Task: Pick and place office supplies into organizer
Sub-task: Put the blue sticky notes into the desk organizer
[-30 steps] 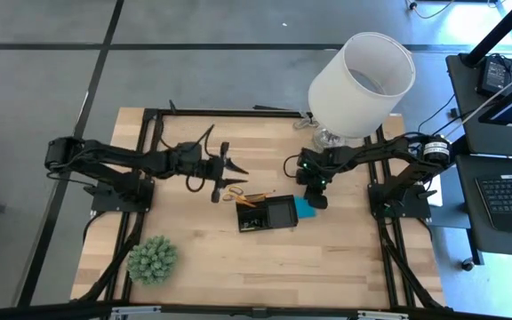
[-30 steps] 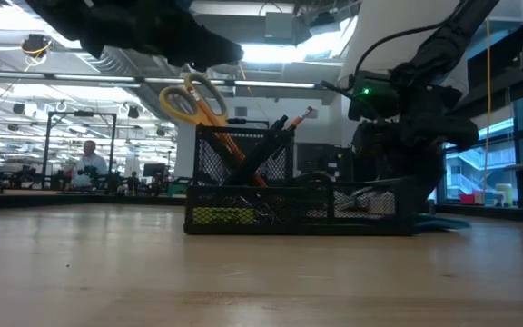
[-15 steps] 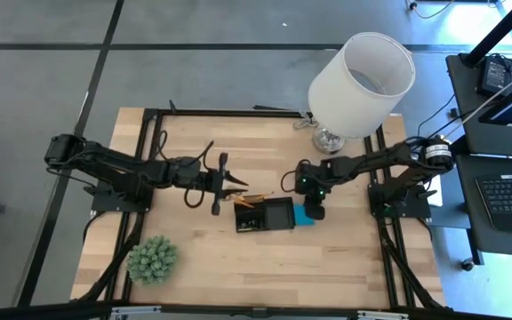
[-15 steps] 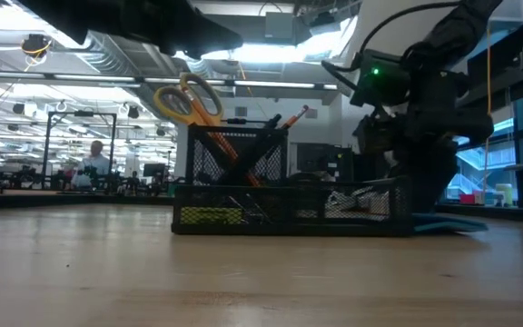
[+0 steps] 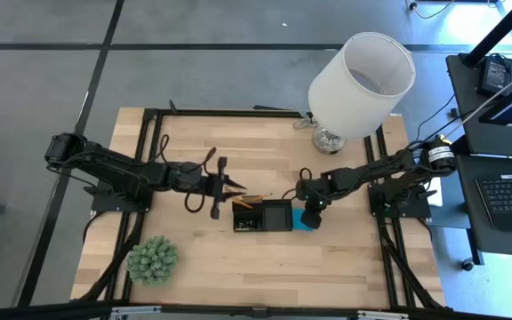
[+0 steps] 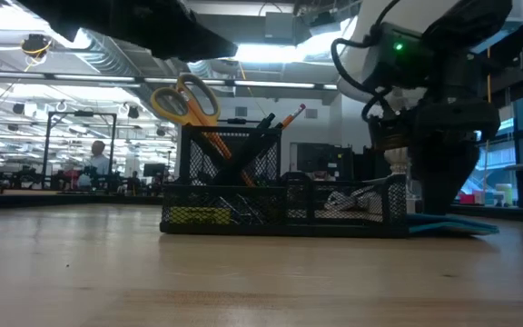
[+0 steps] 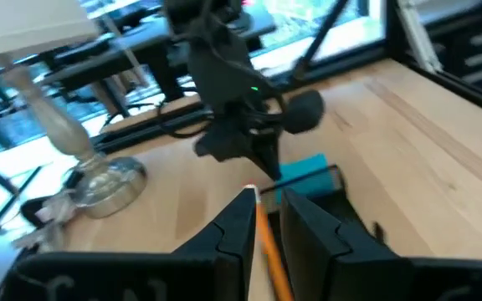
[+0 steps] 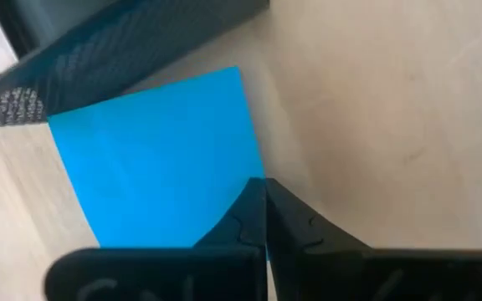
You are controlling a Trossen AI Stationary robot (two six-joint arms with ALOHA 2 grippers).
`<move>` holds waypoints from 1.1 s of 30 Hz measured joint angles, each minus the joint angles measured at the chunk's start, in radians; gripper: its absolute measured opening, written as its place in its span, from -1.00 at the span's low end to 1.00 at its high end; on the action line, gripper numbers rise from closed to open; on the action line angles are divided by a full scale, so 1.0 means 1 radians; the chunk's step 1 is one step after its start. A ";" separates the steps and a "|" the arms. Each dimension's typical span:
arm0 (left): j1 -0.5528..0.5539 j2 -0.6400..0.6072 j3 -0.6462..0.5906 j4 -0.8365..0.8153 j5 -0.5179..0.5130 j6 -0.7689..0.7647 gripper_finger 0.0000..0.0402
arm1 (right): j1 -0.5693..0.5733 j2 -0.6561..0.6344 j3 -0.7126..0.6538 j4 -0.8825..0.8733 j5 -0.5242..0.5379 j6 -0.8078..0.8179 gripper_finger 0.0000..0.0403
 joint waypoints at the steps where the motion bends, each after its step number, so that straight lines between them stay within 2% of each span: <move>1: -0.012 0.008 0.000 0.000 0.000 0.008 -0.74 | 0.014 0.000 0.000 -0.003 0.004 0.022 -0.99; 5: -0.067 0.040 0.000 0.014 -0.001 0.041 -0.74 | 0.077 -0.001 0.000 -0.011 0.004 0.119 -0.99; 10: -0.132 0.093 0.001 0.071 -0.072 0.050 -0.73 | 0.164 -0.002 0.000 -0.011 0.030 0.286 -0.99; 16: -0.225 0.198 0.001 0.117 -0.256 0.182 -0.73 | 0.278 -0.001 0.003 0.020 0.039 0.484 -0.99; 19: -0.271 0.264 0.023 0.134 -0.307 0.269 -0.69 | 0.335 0.006 0.022 0.012 0.075 0.571 -0.99; 22: -0.308 0.335 0.078 0.138 -0.328 0.319 -0.63 | 0.380 0.011 0.040 0.000 0.111 0.645 -0.99; 26: -0.338 0.440 0.172 0.131 -0.401 0.307 -0.55 | 0.422 0.013 0.046 0.000 0.152 0.737 -0.99; 33: -0.379 0.630 0.379 0.067 -0.448 0.389 -0.42 | 0.444 0.029 0.049 0.007 0.175 0.867 -0.99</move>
